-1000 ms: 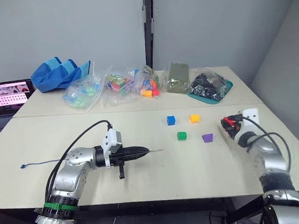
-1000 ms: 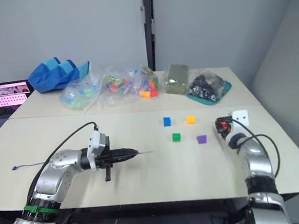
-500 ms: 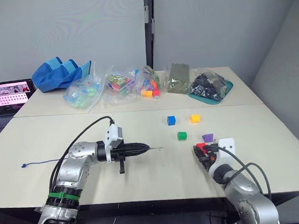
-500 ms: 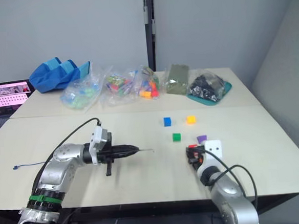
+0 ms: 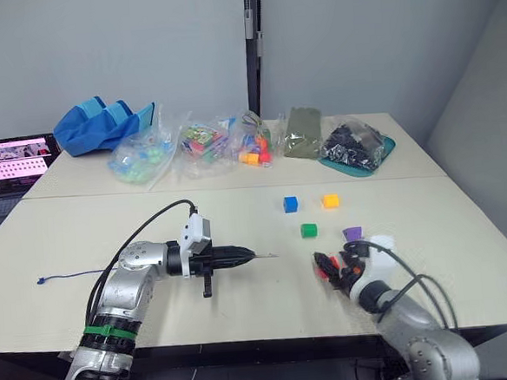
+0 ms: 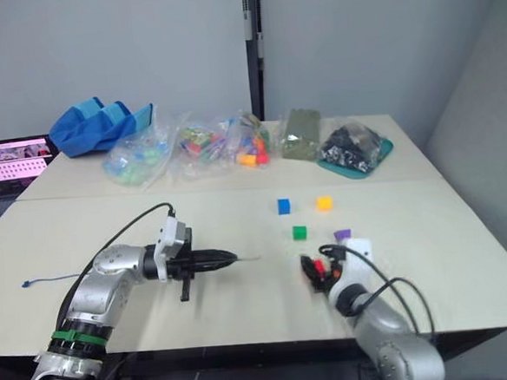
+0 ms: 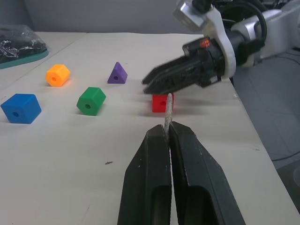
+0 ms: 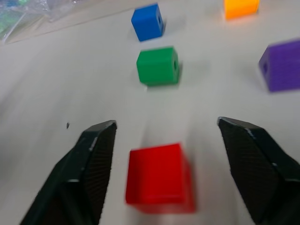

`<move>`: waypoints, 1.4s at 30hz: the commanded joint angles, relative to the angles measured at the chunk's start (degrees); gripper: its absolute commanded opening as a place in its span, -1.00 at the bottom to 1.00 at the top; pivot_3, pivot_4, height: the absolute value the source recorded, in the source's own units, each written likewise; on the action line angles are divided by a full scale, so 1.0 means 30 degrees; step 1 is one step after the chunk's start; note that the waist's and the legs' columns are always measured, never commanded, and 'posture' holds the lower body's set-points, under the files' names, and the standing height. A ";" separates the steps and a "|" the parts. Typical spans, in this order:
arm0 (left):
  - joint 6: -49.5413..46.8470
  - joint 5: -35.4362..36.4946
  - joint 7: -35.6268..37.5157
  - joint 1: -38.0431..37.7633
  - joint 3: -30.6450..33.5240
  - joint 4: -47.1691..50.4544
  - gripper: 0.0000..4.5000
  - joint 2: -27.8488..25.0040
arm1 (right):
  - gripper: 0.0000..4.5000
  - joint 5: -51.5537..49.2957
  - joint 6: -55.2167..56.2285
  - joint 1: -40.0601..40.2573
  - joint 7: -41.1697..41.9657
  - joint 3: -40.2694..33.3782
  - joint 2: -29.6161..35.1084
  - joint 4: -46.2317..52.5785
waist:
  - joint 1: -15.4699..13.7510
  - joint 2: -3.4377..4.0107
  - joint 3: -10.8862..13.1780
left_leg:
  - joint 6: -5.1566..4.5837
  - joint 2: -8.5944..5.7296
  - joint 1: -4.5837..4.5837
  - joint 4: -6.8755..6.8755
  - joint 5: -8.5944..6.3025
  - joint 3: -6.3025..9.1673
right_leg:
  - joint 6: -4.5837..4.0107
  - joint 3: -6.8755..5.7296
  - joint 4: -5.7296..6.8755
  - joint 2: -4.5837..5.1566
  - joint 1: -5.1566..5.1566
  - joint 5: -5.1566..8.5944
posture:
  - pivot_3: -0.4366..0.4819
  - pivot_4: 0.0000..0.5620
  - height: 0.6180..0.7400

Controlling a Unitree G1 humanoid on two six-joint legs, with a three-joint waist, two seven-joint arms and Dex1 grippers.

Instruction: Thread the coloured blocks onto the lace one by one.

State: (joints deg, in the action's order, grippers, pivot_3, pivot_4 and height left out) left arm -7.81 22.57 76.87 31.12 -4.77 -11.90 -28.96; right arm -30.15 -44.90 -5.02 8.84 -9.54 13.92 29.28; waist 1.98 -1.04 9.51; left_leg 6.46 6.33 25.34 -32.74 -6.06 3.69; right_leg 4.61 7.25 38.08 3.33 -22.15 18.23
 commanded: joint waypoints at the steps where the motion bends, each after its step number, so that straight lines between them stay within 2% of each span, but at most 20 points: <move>1: 0.0035 0.0292 -0.0408 -0.0490 0.0428 0.1032 -1.00 -0.0090 | 0.99 -0.2075 -0.1145 -0.1019 0.3422 -0.0831 0.3051 0.1095 | 0.0035 0.0000 0.0000 | -0.0001 0.0000 -0.0003 0.0001 -0.0001 0.0000 | 0.0000 0.0002 0.0000 0.0000 0.0000 0.0000 | -0.05 -0.47 1.00; 4: -0.0015 0.0317 -0.0862 -0.1224 0.0540 0.1730 -1.00 -0.0146 | 0.99 -0.2021 -0.0353 -0.2108 0.7147 -0.0270 0.6558 0.0190 | 0.0148 -0.0001 0.0001 | -0.0014 0.0001 -0.0008 0.0009 -0.0007 0.0001 | 0.0000 0.0005 -0.0002 -0.0002 0.0000 0.0001 | -0.05 -0.47 1.00; 7: -0.0533 0.0561 -0.1227 -0.1800 0.0571 0.2458 -1.00 -0.0156 | 0.99 -0.1022 0.1411 -0.3353 1.0072 0.0442 0.8763 -0.1799 | 0.0171 -0.0003 0.0002 | -0.0020 0.0001 -0.0008 -0.0002 -0.0011 0.0000 | 0.0001 0.0005 -0.0004 -0.0003 0.0001 0.0001 | -0.05 -0.47 1.00; 13: -0.0663 0.0464 -0.2246 -0.2917 0.0511 0.3826 -1.00 0.0071 | 0.99 0.2969 0.7076 -0.6991 1.7650 0.5088 1.2176 -0.7062 | 0.0129 -0.0006 0.0004 | -0.0028 -0.0001 -0.0007 -0.0017 -0.0016 -0.0003 | 0.0005 0.0010 -0.0016 0.0000 0.0004 0.0003 | -0.05 -0.47 1.00; 15: -0.0694 0.0406 -0.2467 -0.3051 0.0448 0.4084 -1.00 0.0125 | 0.99 0.4634 0.9504 -0.8475 1.9962 0.6841 1.2459 -0.9082 | 0.0141 -0.0005 0.0005 | -0.0027 -0.0001 -0.0005 -0.0028 -0.0016 -0.0003 | 0.0006 0.0006 -0.0016 0.0000 0.0005 0.0003 | -0.05 -0.47 1.00; 20: -0.0221 -0.0021 -0.2495 -0.3276 0.0155 0.3930 -1.00 0.0128 | 0.99 0.7355 1.3302 -1.1600 2.2917 0.9368 1.1557 -1.3156 | 0.0136 -0.0004 0.0006 | -0.0025 -0.0001 -0.0006 -0.0021 -0.0015 -0.0005 | 0.0007 0.0005 -0.0022 -0.0001 0.0001 0.0003 | -0.05 -0.47 1.00; 23: 0.0336 -0.0308 -0.2319 -0.3389 -0.0067 0.3400 -1.00 0.0100 | 0.99 0.8791 1.3857 -1.2660 2.3714 1.0478 1.1128 -1.4510 | 0.0095 -0.0004 0.0005 | -0.0021 -0.0001 -0.0007 -0.0016 -0.0013 -0.0005 | 0.0006 0.0000 -0.0021 0.0000 0.0001 0.0002 | -0.05 -0.47 1.00; 26: 0.0768 -0.0492 -0.2400 -0.3489 -0.0223 0.3109 -1.00 0.0208 | 0.99 0.9854 1.4188 -1.2783 2.3198 1.0673 1.0645 -1.5365 | -0.0003 -0.0003 0.0005 | -0.0019 -0.0002 -0.0005 -0.0017 -0.0012 -0.0005 | 0.0005 -0.0003 -0.0020 0.0000 0.0001 0.0002 | -0.05 -0.47 1.00; 29: 0.0963 -0.0605 -0.2610 -0.3473 -0.0303 0.3003 -1.00 0.0369 | 0.62 0.9960 1.3774 -1.2595 2.2831 1.0210 1.0172 -1.5687 | -0.0083 -0.0003 0.0005 | -0.0016 -0.0002 -0.0004 -0.0019 -0.0010 -0.0005 | 0.0004 -0.0001 -0.0020 0.0000 0.0001 0.0000 | -0.05 -0.47 1.00; 36: 0.0554 -0.0583 -0.2848 -0.3582 -0.0392 0.2850 -1.00 0.0735 | -0.44 0.9570 1.2413 -1.1640 2.2733 0.9604 1.0134 -1.3568 | -0.0264 -0.0001 0.0004 | -0.0016 -0.0002 -0.0007 -0.0017 -0.0010 -0.0006 | 0.0003 -0.0002 -0.0013 -0.0001 0.0000 0.0000 | -0.05 -0.47 1.00; 42: 0.1098 -0.1136 -0.2520 -0.3470 -0.0700 0.2254 -1.00 0.0424 | -0.47 0.8195 0.8364 -1.0268 2.1973 0.9296 0.9100 -0.9359 | -0.0294 -0.0002 0.0004 | -0.0016 -0.0002 -0.0007 -0.0020 -0.0010 -0.0005 | 0.0003 0.0001 -0.0010 -0.0001 0.0001 0.0000 | -0.05 -0.47 1.00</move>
State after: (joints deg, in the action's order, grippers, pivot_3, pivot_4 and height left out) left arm -5.94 19.93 68.76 20.23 -6.54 -5.30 -27.07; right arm -3.72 -16.88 -36.08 76.19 19.56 41.97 -2.71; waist 1.10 -1.04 9.52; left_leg 6.42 6.33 25.31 -32.80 -6.09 3.68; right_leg 4.62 7.24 38.05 3.33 -22.15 18.23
